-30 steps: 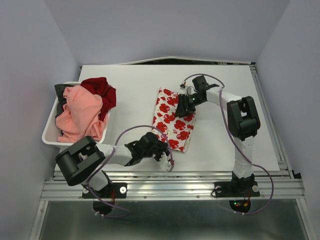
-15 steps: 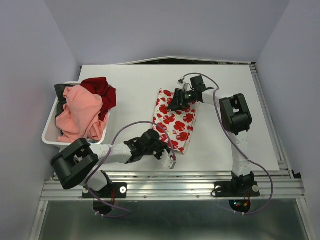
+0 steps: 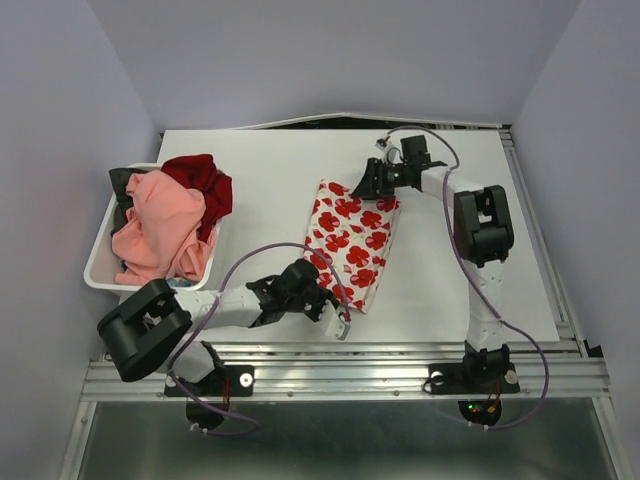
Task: Fold and stack the skirts
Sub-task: Fold the skirt
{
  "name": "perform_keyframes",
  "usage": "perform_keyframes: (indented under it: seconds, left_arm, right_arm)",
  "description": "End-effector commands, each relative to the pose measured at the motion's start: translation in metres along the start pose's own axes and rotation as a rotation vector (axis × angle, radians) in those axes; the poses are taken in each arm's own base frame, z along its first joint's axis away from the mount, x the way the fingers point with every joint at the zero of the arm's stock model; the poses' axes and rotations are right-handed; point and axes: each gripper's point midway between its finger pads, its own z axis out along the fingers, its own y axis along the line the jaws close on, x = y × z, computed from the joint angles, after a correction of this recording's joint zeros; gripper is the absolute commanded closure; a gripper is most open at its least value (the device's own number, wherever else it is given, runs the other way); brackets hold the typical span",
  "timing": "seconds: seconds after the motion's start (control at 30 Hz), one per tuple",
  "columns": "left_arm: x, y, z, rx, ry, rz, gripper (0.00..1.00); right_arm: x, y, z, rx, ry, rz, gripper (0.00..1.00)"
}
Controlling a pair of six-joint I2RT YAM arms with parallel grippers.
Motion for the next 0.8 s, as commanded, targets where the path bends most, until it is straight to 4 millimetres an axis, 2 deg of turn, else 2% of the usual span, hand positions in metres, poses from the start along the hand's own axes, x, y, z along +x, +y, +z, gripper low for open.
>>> perform_keyframes:
  seconds: [0.0, 0.1, 0.3, 0.37, 0.43, 0.47, 0.57, 0.6, 0.67, 0.7, 0.77]
  left_arm:
    - [-0.017, 0.018, -0.005, -0.033, -0.048, 0.001, 1.00]
    - [-0.017, 0.022, -0.005, -0.041, -0.045, -0.008, 1.00]
    - [-0.017, 0.025, -0.005, -0.047, -0.039, -0.022, 1.00]
    - [-0.018, 0.027, -0.006, -0.050, -0.037, -0.030, 1.00]
    - [-0.018, 0.027, -0.006, -0.042, -0.033, -0.044, 1.00]
    - [-0.021, 0.033, -0.007, -0.049, -0.038, -0.059, 1.00]
    - [-0.023, 0.036, -0.009, -0.042, -0.036, -0.088, 1.00]
    - [-0.026, 0.042, -0.011, -0.049, -0.038, -0.100, 1.00]
    - [-0.029, 0.049, -0.013, -0.063, -0.042, -0.118, 1.00]
    - [-0.032, 0.054, -0.015, -0.064, -0.043, -0.136, 1.00]
    - [-0.036, 0.063, -0.017, -0.077, -0.050, -0.155, 1.00]
  right_arm:
    - [-0.045, -0.022, -0.032, 0.134, -0.084, -0.160, 0.41]
    - [-0.037, -0.041, -0.039, 0.214, -0.054, -0.195, 0.41]
    - [-0.003, -0.080, -0.049, 0.366, 0.063, -0.271, 0.43]
    - [0.012, -0.091, -0.050, 0.387, 0.122, -0.283, 0.46]
    - [0.019, -0.097, -0.052, 0.402, 0.150, -0.298, 0.50]
    - [0.023, -0.103, -0.054, 0.424, 0.167, -0.319, 0.55]
    - [0.028, -0.110, -0.057, 0.446, 0.185, -0.374, 0.63]
    - [0.036, -0.115, -0.058, 0.455, 0.198, -0.382, 0.64]
    - [0.042, -0.109, -0.055, 0.462, 0.217, -0.447, 0.70]
    - [0.054, -0.112, -0.052, 0.466, 0.237, -0.462, 0.71]
    - [0.062, -0.108, -0.050, 0.486, 0.258, -0.527, 0.71]
